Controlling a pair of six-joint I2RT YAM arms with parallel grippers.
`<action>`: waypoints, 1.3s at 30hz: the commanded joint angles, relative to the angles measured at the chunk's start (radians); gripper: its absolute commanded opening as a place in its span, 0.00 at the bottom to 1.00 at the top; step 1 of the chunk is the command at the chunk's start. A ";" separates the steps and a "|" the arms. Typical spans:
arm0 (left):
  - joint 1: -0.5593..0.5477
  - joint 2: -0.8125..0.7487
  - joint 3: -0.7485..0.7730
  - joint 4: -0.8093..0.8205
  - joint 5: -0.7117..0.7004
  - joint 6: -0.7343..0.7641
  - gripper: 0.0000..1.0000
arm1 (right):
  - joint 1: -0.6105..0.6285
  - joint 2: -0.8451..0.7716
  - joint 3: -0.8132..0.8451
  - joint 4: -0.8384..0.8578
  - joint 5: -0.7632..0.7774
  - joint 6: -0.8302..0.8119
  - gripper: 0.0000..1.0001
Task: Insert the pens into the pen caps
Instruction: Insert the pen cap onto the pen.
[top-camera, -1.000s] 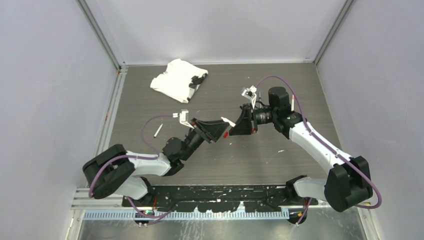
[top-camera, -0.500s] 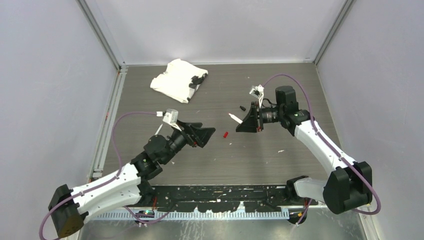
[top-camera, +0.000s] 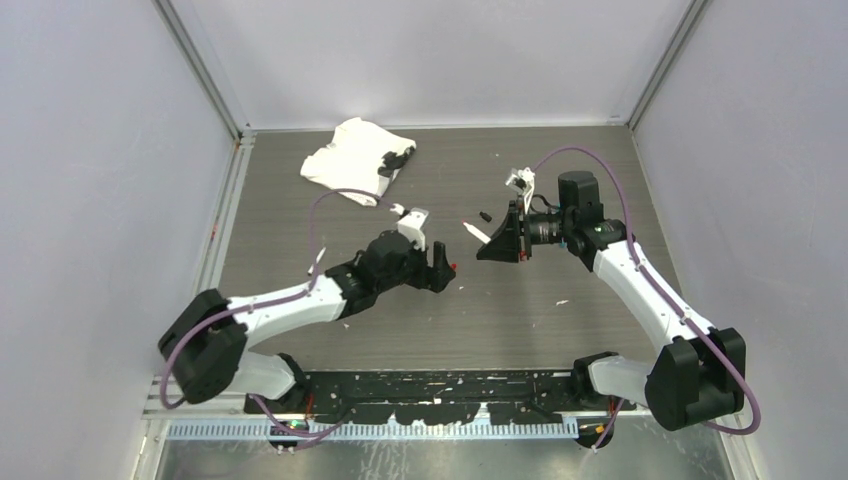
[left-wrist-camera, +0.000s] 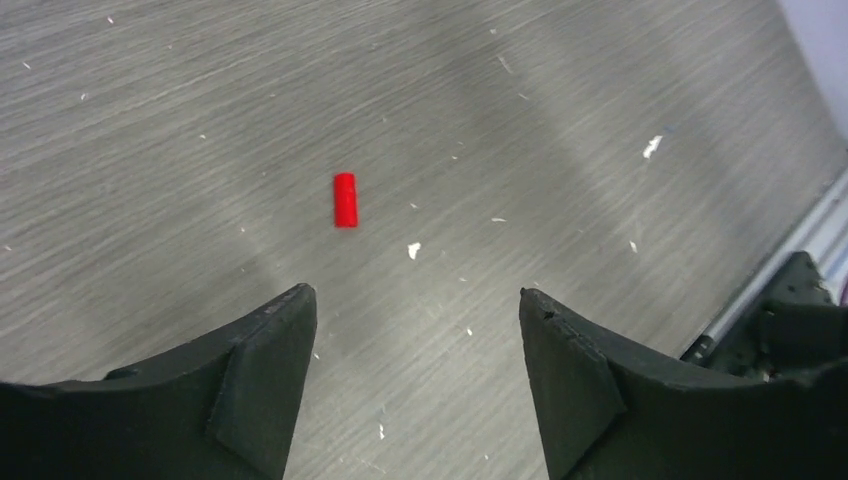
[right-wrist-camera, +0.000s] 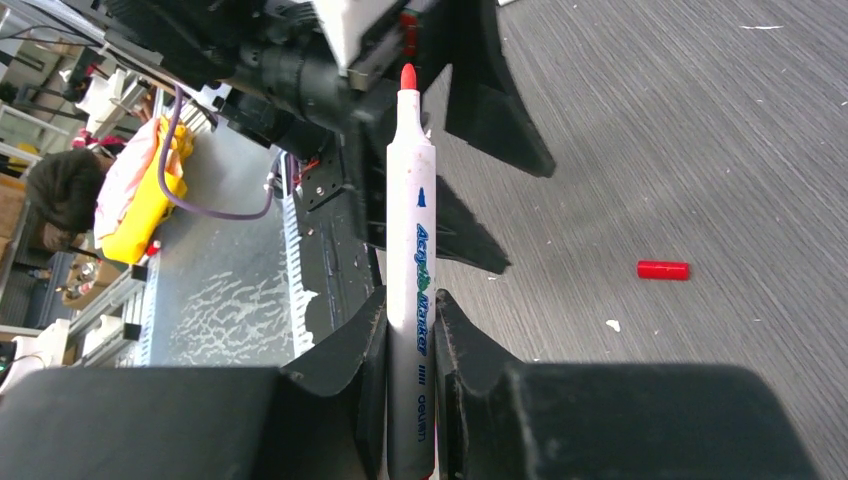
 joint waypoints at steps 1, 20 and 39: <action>0.028 0.139 0.152 -0.132 0.010 0.054 0.72 | -0.007 -0.030 0.037 0.004 0.001 -0.009 0.01; 0.039 0.572 0.533 -0.431 -0.042 0.090 0.53 | -0.016 -0.018 0.044 -0.015 0.018 -0.022 0.01; -0.012 0.731 0.740 -0.648 -0.175 0.116 0.29 | -0.018 -0.024 0.051 -0.027 0.011 -0.029 0.01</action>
